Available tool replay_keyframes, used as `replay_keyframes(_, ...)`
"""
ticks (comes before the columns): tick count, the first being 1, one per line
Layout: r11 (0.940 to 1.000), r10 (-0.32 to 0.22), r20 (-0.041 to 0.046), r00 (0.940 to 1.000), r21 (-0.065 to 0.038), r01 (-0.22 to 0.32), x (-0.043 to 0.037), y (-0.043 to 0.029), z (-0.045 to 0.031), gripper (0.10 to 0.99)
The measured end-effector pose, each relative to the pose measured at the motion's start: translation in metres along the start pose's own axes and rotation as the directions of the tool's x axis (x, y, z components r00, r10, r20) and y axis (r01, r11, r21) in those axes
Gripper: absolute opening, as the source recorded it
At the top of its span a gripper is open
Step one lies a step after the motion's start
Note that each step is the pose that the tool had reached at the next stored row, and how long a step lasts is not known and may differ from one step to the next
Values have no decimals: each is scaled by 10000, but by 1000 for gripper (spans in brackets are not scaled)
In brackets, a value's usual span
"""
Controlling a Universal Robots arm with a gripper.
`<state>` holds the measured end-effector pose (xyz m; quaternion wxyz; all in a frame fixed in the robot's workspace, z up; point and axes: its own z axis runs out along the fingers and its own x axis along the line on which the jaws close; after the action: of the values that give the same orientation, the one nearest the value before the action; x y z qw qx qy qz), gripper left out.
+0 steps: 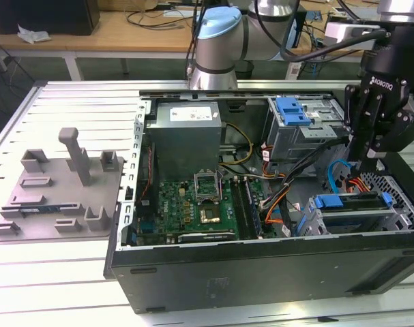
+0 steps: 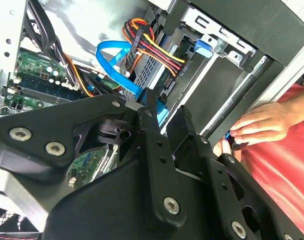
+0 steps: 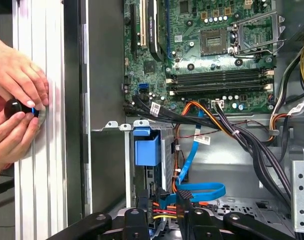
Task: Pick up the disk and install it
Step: 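Insert the second disk wire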
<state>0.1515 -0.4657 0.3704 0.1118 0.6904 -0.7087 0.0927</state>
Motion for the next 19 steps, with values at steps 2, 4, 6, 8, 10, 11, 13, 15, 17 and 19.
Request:
replay_keyframes(2,10000,52,0,10000,-15,-52,4,1,6,361)
replay_keyframes(4,9999,111,2,9999,-33,-111,7,0,14,361)
replay_keyframes(6,9998,167,0,9999,-49,-167,8,0,22,361)
replay_keyframes(8,9998,189,4,9998,-57,-189,6,-1,30,361)
replay_keyframes(10,9998,213,4,9998,-63,-213,4,-1,37,361)
replay_keyframes(11,9997,229,4,9997,-68,-229,2,-1,42,361)
replay_keyframes(13,9997,253,5,9997,-75,-253,0,-1,50,361)
replay_keyframes(15,9995,289,6,9996,-86,-289,-3,-1,60,278)
replay_keyframes(17,9995,309,5,9995,-92,-309,-5,-1,66,161)
replay_keyframes(19,9994,329,5,9995,-98,-329,-6,-2,72,161)
